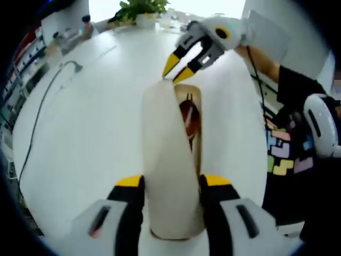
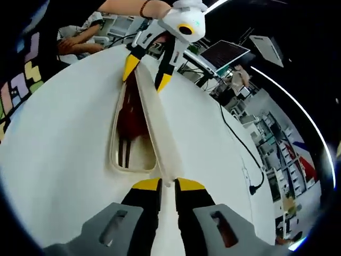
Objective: Arrange the utensils inside the cutlery case until each visible utensil rests in its matching compartment.
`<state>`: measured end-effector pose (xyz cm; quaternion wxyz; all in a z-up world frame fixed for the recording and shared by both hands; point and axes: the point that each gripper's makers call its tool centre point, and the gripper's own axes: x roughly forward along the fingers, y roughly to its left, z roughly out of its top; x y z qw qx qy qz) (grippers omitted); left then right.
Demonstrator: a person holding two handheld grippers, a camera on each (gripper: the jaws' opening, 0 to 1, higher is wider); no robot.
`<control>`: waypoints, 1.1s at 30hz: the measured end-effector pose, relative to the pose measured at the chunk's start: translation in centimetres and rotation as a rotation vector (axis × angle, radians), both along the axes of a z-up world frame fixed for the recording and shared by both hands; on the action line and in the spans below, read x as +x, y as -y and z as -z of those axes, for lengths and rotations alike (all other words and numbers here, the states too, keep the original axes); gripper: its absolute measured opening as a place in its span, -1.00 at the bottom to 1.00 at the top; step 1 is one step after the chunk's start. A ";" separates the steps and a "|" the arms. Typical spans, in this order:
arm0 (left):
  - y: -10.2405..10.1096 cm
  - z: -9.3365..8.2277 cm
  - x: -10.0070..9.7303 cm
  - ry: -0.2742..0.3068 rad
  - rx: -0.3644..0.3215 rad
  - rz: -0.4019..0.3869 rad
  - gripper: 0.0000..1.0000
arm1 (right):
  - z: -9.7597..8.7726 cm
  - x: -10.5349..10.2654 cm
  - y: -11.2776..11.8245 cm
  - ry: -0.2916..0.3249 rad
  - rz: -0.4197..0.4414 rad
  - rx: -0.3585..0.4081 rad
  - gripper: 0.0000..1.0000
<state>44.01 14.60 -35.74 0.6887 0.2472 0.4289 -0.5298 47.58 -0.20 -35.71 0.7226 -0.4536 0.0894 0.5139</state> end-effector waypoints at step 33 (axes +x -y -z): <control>0.3 -1.6 -1.1 0.054 -0.074 -0.092 -0.76 | -3.2 0.2 -0.6 0.256 -0.016 0.014 -0.98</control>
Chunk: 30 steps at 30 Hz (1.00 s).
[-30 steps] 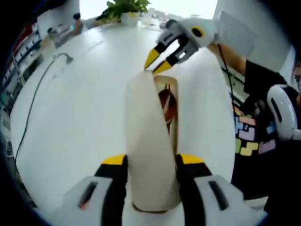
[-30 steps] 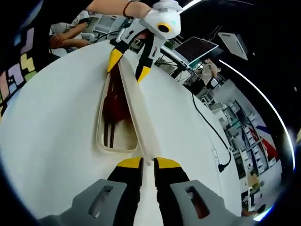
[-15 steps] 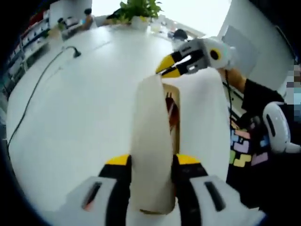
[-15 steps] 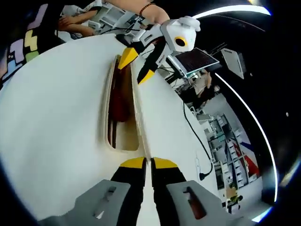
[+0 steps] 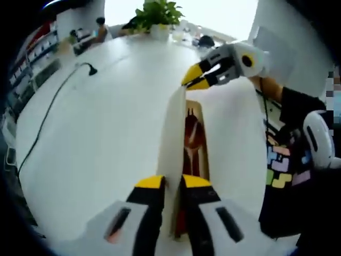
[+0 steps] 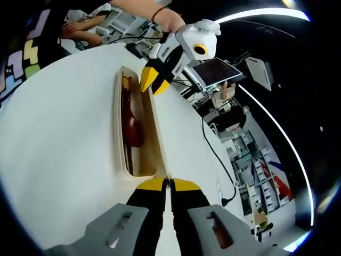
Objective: Arrange the utensils inside the cutlery case until each visible utensil rests in its matching compartment.
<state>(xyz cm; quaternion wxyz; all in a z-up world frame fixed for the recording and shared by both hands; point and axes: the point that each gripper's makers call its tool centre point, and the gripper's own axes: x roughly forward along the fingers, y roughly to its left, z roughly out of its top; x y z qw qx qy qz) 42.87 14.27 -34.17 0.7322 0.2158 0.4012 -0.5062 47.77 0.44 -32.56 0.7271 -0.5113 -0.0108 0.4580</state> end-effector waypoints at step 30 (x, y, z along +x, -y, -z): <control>-4.7 -3.5 -2.3 0.181 0.016 -0.109 -0.75 | -6.6 -5.7 -4.1 0.374 -0.155 0.032 -0.99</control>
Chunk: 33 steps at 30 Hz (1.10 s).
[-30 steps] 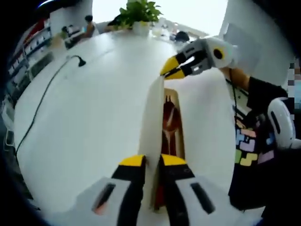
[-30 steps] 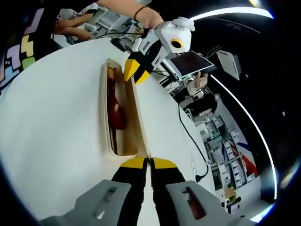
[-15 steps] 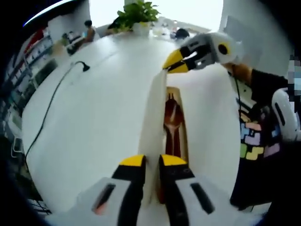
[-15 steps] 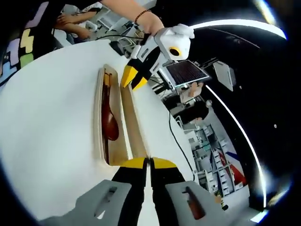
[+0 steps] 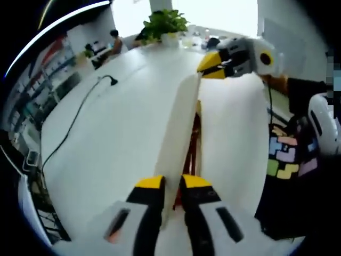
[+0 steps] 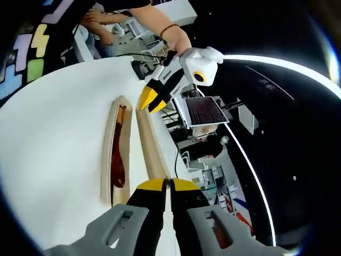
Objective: Arrange the utensils inside the cutlery case until each visible utensil rests in its matching compartment.
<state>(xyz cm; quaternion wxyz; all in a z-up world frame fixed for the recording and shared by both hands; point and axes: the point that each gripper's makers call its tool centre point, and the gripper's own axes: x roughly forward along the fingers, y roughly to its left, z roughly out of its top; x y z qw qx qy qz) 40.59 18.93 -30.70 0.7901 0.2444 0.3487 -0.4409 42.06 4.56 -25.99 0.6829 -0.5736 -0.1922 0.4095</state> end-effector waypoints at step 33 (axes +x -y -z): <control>4.4 6.5 -0.5 -0.236 0.171 0.438 0.96 | 0.9 -4.1 1.2 0.205 -0.130 -0.034 -0.99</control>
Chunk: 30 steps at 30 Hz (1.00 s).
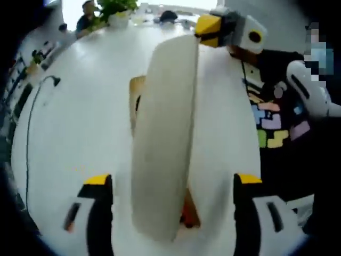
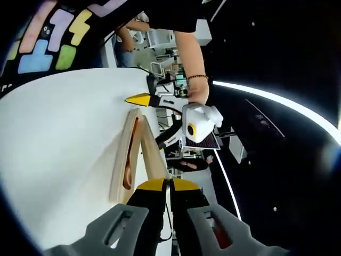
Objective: Arrange the utensils inside the cutlery case until each visible utensil rests in its matching compartment.
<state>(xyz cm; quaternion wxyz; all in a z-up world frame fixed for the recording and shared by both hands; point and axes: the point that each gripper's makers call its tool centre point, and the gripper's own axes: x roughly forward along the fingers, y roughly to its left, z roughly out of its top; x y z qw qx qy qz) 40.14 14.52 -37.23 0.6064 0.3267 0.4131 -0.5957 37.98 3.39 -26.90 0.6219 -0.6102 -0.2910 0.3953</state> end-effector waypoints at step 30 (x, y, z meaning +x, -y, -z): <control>0.7 -1.4 0.1 -0.102 0.036 -0.137 -0.07 | 0.1 1.2 -0.1 -0.014 0.002 -0.007 -0.99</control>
